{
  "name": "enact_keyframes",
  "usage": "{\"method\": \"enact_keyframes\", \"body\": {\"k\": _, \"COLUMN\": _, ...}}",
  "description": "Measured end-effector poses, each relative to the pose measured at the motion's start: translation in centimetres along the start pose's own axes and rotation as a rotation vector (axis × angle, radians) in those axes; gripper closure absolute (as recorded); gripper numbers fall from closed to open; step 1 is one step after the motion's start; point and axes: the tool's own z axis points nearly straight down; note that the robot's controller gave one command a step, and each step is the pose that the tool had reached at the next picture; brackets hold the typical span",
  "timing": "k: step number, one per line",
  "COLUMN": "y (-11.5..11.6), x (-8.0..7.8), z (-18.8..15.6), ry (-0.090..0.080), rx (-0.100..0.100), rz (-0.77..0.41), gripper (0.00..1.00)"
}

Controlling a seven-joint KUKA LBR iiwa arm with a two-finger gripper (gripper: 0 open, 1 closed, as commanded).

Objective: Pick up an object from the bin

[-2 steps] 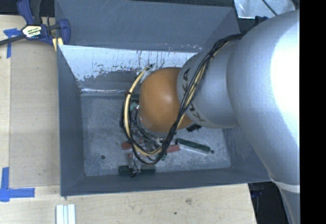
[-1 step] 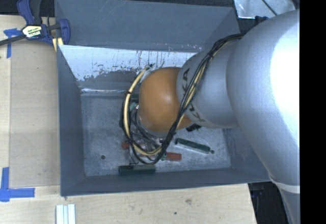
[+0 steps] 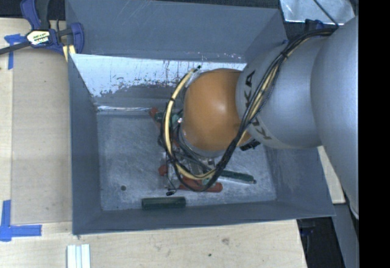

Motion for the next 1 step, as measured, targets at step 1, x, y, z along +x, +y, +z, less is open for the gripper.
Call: {"method": "enact_keyframes", "body": {"k": 1, "y": -0.18, "x": -3.50, "z": -11.44, "ry": -0.005, "rx": -0.002, "rz": 0.041, "gripper": 1.00}}
